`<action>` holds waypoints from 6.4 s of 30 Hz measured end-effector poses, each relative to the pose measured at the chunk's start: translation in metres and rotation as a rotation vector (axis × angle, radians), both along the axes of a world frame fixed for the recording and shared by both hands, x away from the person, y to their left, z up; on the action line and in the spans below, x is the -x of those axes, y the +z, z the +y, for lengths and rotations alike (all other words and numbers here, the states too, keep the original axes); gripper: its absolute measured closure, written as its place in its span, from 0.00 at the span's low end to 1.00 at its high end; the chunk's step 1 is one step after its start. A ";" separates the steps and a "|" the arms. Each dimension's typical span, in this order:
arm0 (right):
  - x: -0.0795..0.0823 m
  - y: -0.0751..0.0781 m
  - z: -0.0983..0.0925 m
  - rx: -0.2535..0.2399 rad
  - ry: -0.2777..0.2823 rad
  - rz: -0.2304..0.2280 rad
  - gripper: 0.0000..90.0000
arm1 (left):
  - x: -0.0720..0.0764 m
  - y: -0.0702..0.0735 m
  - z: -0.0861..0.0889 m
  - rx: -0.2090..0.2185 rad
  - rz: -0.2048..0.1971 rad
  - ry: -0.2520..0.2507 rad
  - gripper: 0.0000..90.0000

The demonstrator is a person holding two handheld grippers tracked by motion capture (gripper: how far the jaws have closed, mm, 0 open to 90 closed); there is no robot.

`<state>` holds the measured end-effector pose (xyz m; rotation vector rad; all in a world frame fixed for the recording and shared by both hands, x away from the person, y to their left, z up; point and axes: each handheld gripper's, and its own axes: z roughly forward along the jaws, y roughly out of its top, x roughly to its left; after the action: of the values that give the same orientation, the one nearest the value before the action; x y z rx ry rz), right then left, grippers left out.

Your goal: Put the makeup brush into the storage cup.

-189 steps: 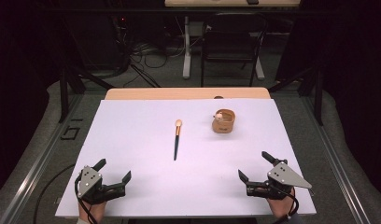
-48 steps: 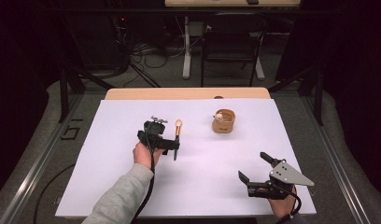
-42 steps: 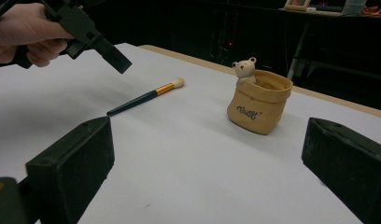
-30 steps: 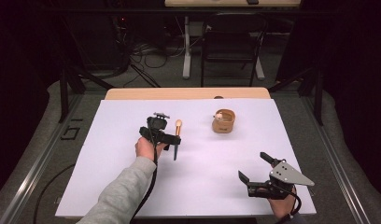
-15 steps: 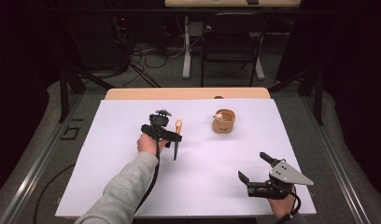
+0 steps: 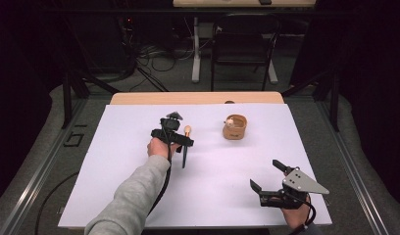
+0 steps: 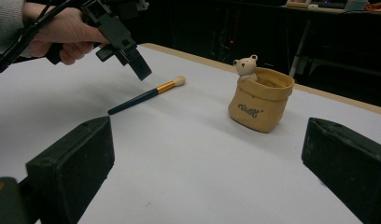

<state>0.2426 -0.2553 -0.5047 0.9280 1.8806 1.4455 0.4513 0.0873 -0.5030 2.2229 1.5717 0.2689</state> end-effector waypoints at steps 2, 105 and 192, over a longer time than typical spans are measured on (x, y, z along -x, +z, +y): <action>0.000 0.000 0.000 0.001 0.000 0.001 0.02 | -0.002 0.001 -0.002 0.002 0.012 0.001 0.00; -0.010 -0.007 0.001 0.016 0.017 0.098 0.00 | 0.016 0.021 0.011 0.175 -0.112 -0.144 0.87; -0.074 0.021 0.047 -0.069 0.135 0.221 0.00 | 0.103 0.007 -0.019 0.470 -0.517 -0.335 0.87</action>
<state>0.3162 -0.2087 -0.4839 1.0473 2.1005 1.5486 0.3482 0.0683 -0.4959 1.8134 0.8660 0.3057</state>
